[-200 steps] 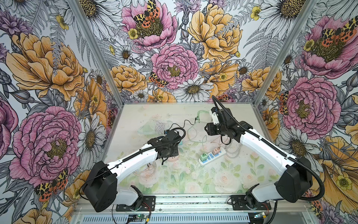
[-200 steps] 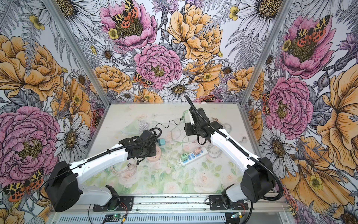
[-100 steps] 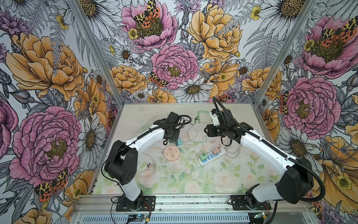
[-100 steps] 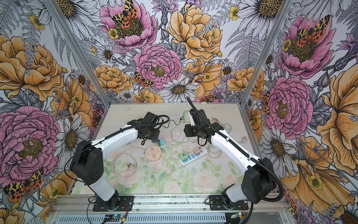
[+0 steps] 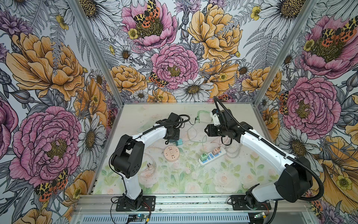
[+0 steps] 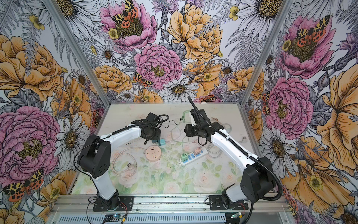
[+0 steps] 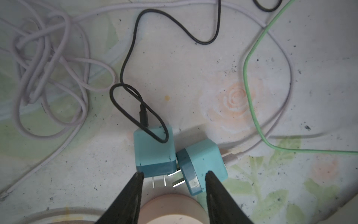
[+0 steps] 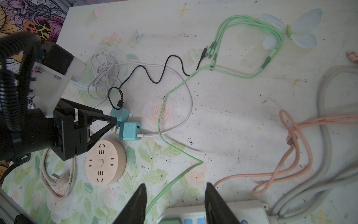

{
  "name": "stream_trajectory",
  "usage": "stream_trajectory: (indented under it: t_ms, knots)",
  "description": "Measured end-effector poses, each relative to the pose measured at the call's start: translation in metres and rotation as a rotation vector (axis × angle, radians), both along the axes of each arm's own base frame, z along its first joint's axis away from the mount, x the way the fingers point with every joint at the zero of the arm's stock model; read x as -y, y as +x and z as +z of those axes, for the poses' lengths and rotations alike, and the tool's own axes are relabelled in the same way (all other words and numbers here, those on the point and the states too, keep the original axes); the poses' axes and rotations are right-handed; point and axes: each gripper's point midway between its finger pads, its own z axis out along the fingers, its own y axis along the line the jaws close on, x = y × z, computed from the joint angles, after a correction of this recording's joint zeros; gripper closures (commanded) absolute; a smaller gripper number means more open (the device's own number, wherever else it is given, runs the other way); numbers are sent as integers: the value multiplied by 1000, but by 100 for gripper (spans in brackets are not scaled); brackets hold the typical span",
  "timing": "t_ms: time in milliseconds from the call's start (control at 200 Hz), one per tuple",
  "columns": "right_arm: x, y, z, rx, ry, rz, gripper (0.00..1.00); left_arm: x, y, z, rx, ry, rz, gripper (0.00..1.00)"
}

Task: Insert the plug
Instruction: 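Lower the left gripper and grasp the teal charger with the black cable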

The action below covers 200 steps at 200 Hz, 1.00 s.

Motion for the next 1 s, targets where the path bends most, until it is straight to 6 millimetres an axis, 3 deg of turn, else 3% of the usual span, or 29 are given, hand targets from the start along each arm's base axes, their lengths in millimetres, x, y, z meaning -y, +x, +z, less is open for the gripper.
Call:
stream_trajectory:
  t_ms: [200, 636, 791, 1001]
  knots:
    - [-1, 0, -1, -7, 7, -1, 50, -1, 0, -24, -43, 11, 39, 46]
    - [-4, -2, -2, -21, 20, 8, 50, -13, 8, -24, -4, -5, 135, 49]
    - [-5, -2, -3, -27, 28, 8, 50, -25, 4, -33, -25, 7, 168, 49]
    - [-7, -2, -9, -47, 29, 12, 50, -24, 3, -34, -29, 10, 167, 48]
